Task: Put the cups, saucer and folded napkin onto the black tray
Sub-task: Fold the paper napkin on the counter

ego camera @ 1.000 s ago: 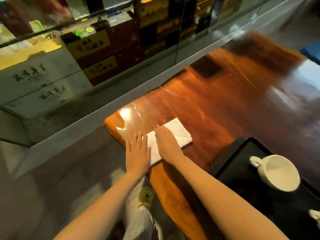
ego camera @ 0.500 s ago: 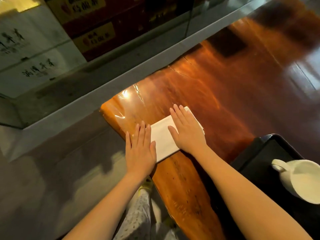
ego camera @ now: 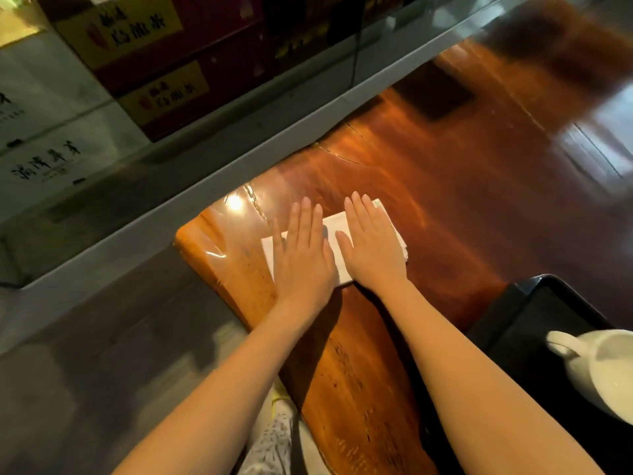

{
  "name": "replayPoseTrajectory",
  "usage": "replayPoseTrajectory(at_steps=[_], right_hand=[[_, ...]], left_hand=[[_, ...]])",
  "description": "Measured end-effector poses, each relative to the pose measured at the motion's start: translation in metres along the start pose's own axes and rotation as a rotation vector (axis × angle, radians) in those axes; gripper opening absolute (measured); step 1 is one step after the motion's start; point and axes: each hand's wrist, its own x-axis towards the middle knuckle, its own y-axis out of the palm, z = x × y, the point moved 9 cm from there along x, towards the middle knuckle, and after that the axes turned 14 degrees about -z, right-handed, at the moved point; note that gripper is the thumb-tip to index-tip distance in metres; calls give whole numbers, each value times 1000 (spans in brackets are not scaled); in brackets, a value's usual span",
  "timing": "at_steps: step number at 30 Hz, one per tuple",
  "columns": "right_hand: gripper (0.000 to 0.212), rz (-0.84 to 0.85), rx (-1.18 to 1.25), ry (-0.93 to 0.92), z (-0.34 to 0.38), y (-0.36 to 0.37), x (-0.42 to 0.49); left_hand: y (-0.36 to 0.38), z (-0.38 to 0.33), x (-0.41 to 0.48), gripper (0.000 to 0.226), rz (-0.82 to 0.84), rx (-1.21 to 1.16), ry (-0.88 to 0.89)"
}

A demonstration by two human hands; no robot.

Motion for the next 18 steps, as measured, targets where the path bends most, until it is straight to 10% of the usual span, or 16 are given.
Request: replayPoseTrajectory(at_steps=[14, 18], right_hand=[[59, 35, -16, -27, -2, -1, 3], [58, 17, -26, -6, -2, 0, 2]], left_hand=[[6, 34, -16, 64, 103, 5, -42], [-10, 55, -20, 67, 4, -322, -280]])
